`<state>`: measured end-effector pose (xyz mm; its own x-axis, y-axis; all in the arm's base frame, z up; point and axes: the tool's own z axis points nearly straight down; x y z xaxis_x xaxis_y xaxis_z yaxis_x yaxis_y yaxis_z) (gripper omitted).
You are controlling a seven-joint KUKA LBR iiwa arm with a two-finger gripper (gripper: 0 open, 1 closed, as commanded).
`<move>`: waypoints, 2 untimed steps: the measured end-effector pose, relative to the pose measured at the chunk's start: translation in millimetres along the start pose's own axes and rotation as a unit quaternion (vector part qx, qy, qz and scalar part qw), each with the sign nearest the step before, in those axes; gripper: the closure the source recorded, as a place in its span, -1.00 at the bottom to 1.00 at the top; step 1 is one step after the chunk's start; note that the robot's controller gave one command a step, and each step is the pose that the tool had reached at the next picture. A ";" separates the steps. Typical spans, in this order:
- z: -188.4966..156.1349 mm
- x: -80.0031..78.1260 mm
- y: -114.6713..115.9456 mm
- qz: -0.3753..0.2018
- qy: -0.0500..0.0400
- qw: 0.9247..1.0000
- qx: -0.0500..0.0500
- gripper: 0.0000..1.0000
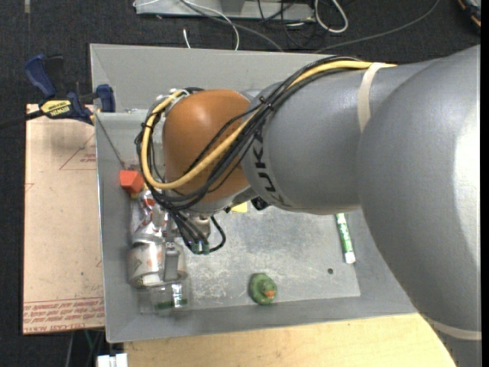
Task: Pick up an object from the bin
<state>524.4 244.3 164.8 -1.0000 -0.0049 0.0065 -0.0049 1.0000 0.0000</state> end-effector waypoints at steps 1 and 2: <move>-4.5 -2.2 -1.2 0.002 -0.004 1.000 -0.001 -1.00; 52.3 -23.4 2.7 -0.163 -0.002 0.987 -0.002 -1.00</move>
Offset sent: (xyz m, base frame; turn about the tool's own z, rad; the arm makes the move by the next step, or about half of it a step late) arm 0.0267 -0.0022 -0.0948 -0.4531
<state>547.5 247.1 112.3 -0.9450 -0.3271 0.0014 -0.3271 0.9450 0.0055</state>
